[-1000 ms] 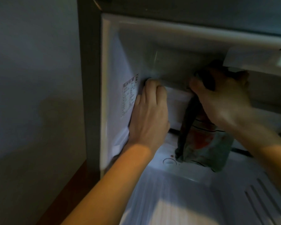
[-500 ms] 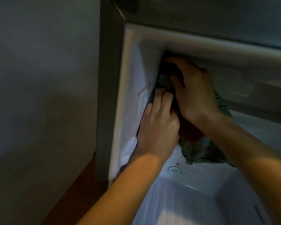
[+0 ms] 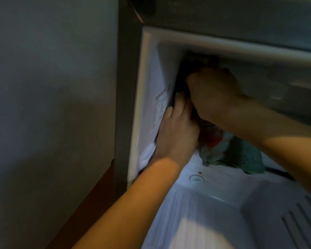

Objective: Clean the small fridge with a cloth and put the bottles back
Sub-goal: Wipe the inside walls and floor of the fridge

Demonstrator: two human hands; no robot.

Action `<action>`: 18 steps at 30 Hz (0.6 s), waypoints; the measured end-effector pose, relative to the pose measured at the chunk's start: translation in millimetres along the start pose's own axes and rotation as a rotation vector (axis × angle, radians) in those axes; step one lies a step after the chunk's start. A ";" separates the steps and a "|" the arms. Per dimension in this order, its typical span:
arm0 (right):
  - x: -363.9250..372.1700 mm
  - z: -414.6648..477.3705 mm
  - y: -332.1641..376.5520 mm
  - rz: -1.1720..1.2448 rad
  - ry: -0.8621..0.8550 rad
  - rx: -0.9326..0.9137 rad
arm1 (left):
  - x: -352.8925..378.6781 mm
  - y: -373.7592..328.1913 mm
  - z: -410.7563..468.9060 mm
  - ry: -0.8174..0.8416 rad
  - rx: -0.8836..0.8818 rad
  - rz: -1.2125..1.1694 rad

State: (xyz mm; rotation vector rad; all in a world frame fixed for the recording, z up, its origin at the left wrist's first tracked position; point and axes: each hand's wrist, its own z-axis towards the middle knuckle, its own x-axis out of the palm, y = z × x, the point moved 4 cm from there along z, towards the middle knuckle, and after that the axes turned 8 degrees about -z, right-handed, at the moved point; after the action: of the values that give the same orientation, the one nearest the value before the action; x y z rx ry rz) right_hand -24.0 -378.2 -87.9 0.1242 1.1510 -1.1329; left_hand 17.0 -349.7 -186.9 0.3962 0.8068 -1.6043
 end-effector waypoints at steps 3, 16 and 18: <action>-2.1 -6.0 4.6 -0.207 0.069 0.051 | -0.7 0.1 0.9 -0.018 -0.032 -0.086; 35.5 -71.9 -76.5 0.240 0.024 0.414 | -3.5 -5.2 -1.0 -0.098 0.113 0.016; 35.5 -68.3 -74.3 0.358 -0.073 0.405 | -3.0 -4.4 -1.7 -0.128 0.138 0.021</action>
State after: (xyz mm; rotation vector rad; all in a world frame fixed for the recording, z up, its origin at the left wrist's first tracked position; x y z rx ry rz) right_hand -126.4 -395.8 -113.8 0.5749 0.7824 -1.0250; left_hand 13.1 -346.3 -184.9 0.3945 0.5950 -1.6532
